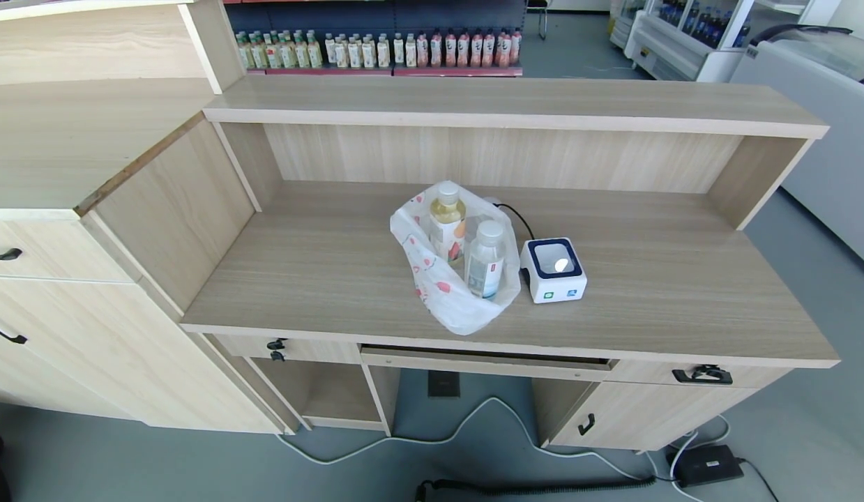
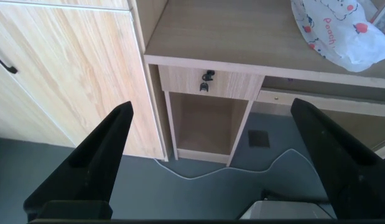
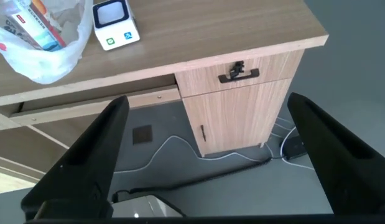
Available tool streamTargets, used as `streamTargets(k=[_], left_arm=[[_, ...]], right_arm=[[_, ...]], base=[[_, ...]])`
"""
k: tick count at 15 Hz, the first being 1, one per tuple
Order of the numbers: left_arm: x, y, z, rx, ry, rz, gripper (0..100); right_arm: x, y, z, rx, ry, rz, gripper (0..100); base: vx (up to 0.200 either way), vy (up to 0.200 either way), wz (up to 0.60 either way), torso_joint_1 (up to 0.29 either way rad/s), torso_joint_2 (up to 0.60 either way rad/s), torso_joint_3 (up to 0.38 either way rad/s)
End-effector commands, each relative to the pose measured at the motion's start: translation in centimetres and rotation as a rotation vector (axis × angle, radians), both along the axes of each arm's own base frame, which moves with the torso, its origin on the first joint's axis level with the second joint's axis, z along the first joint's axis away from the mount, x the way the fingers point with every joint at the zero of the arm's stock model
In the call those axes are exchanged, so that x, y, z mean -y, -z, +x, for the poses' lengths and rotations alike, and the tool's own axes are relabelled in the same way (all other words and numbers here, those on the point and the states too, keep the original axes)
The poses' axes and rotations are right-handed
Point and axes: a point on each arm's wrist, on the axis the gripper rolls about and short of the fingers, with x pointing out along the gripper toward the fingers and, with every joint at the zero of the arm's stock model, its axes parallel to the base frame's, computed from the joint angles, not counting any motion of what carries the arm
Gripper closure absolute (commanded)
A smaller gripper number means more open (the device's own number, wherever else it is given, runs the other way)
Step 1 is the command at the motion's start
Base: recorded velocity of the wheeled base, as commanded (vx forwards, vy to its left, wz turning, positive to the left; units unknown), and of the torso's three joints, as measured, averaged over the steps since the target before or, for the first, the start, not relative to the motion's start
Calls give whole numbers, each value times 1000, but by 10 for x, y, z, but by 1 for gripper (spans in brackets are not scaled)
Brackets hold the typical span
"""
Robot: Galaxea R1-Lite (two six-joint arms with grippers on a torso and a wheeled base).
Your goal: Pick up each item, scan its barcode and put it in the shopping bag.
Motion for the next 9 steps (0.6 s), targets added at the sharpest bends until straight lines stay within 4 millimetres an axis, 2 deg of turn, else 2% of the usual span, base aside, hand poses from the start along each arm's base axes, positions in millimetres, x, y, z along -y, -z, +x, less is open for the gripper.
streamTargets(k=[1, 9], left_arm=[[0, 0, 0, 1, 0, 0, 0], [0, 0, 0, 1, 0, 0, 0]], right_arm=[[0, 0, 0, -3, 1, 2, 0], [-1, 1, 0, -10, -39, -17, 0]], base=[[0, 0, 0, 0, 0, 0], [0, 0, 0, 0, 0, 0]])
